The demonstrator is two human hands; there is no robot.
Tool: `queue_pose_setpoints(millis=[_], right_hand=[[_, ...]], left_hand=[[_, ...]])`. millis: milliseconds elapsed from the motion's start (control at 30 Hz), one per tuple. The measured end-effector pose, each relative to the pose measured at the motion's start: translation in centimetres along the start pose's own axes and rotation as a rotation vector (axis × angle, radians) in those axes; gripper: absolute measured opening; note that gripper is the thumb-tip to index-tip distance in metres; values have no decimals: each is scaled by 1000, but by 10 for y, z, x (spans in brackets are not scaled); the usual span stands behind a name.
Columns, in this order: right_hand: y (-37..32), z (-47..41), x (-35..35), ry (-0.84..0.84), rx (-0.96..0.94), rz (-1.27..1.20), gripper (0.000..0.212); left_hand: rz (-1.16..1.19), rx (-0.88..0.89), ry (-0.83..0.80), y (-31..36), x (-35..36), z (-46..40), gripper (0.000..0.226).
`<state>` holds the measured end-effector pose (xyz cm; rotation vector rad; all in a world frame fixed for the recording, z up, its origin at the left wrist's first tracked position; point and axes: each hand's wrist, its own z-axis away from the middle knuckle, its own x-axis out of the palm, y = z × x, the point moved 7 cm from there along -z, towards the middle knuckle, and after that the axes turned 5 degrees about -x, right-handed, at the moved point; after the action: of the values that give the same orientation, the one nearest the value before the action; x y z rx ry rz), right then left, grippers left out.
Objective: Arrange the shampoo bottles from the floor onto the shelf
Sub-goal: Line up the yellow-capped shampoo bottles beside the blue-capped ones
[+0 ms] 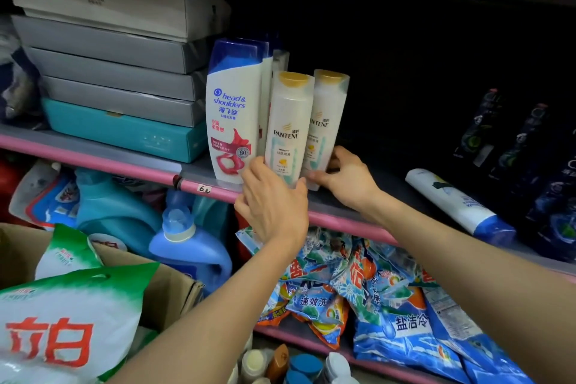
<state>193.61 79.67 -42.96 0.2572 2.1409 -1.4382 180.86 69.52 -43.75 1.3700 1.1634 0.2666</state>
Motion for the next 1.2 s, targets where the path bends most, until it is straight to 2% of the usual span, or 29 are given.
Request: queue_pose_setpoints(millis=[133,467,1200], right_hand=[[1,-7,15,-4,11,-62,39],[6,-14,30,-42,14,-130,29],[2,-15,35,-83,-39,-47,31]], left_hand=[[-21,35,22,-4,2,-2,55],[-12,111,0,-7,1,-6,54],[-9,130,-34,-8,-3,-10,50]])
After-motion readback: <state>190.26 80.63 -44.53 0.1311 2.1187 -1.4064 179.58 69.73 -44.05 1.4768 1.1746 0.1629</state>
